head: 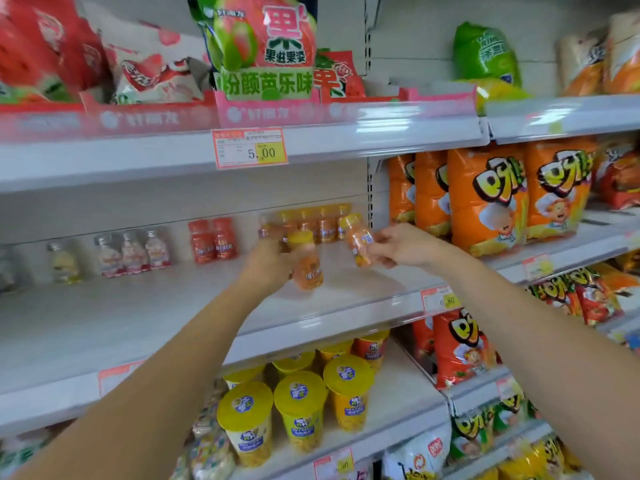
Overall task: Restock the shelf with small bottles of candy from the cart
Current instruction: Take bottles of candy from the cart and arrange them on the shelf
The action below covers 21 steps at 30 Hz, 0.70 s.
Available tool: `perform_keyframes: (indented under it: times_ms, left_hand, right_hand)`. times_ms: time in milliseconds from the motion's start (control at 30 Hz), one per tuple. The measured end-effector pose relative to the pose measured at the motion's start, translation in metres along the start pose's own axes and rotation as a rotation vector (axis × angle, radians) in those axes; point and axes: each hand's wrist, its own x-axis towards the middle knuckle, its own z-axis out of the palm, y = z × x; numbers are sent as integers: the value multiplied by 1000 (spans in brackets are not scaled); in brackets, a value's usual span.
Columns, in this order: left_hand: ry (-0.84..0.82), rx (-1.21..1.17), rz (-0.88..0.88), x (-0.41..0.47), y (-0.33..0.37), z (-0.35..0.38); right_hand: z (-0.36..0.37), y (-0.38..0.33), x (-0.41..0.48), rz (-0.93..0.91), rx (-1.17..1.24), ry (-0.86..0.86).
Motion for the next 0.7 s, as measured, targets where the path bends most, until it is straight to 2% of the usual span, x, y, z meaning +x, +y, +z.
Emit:
perform_keyframes:
  times_ms: [133, 200, 333, 400, 500, 700]
  left_hand:
    - [27, 174, -25, 30, -18, 5]
    - [-14, 192, -20, 42, -20, 8]
    - [-242, 314, -25, 53, -24, 12]
    - [-306, 299, -35, 55, -32, 15]
    - [-278, 331, -49, 61, -38, 18]
    - [-234, 434, -165, 89, -35, 24]
  right_hand:
    - [11, 19, 37, -9, -52, -22]
    - [13, 28, 49, -4, -64, -38]
    - [14, 38, 61, -9, 32, -78]
    - [13, 40, 66, -44, 27, -120]
    - [14, 38, 73, -64, -16, -118]
    - [7, 39, 104, -32, -223, 61]
